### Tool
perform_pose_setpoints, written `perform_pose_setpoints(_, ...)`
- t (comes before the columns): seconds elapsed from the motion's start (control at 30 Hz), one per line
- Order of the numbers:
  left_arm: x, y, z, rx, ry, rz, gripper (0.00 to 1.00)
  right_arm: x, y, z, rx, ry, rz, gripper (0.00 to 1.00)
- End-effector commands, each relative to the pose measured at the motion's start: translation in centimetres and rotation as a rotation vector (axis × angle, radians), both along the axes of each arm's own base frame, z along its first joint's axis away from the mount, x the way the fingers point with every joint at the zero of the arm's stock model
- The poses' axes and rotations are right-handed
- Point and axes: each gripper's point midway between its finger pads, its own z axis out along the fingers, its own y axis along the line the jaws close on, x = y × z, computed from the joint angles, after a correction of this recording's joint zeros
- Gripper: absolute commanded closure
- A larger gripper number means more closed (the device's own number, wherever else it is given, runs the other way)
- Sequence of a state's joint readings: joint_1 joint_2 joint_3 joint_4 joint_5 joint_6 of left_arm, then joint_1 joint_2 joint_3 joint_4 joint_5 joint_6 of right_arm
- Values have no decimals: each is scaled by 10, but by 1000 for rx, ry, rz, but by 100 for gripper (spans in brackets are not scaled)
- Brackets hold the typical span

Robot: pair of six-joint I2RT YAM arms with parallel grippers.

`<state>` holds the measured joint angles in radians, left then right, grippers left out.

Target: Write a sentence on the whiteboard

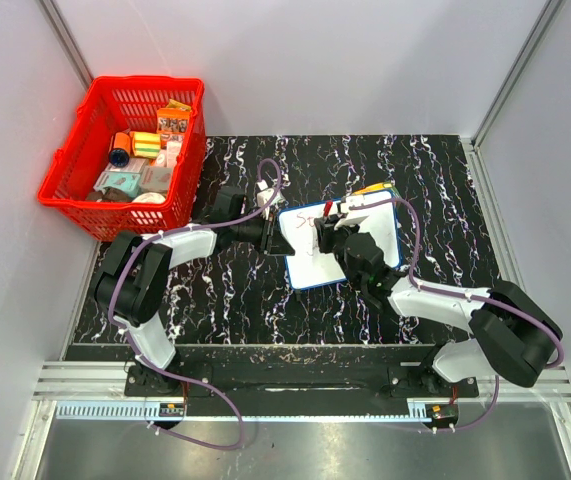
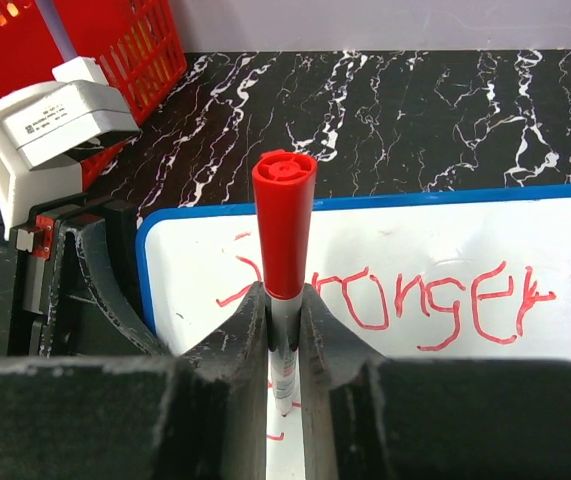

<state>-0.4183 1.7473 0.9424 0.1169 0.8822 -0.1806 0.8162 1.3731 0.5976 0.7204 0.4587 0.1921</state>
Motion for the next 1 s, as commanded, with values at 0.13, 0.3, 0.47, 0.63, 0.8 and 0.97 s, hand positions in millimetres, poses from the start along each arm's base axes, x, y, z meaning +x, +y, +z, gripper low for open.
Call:
perform_pose_setpoints(0.13,5,13,-33,145,-63,33,100,1,7,9,19,11,13,100)
perform_pose_setpoints(0.3,6,13,-32,144,-65,33,100,2,2,4,8,24,-15,100)
perform_pose_setpoints(0.47,5,13,-33,143,-64,32,100,4,-1,4,1,26,-40,100)
perform_pose_setpoints(0.63,6,13,-32,145,-66,35,100,8,-7,10,-1,11,-79,100)
perform_pose_setpoints(0.8,5,14,-33,146,-63,34,100,8,-10,21,28,-14,-91,100)
perform_pose_setpoints(0.97,5,14,-33,145,-63,33,100,10,-10,29,51,-27,-99,100)
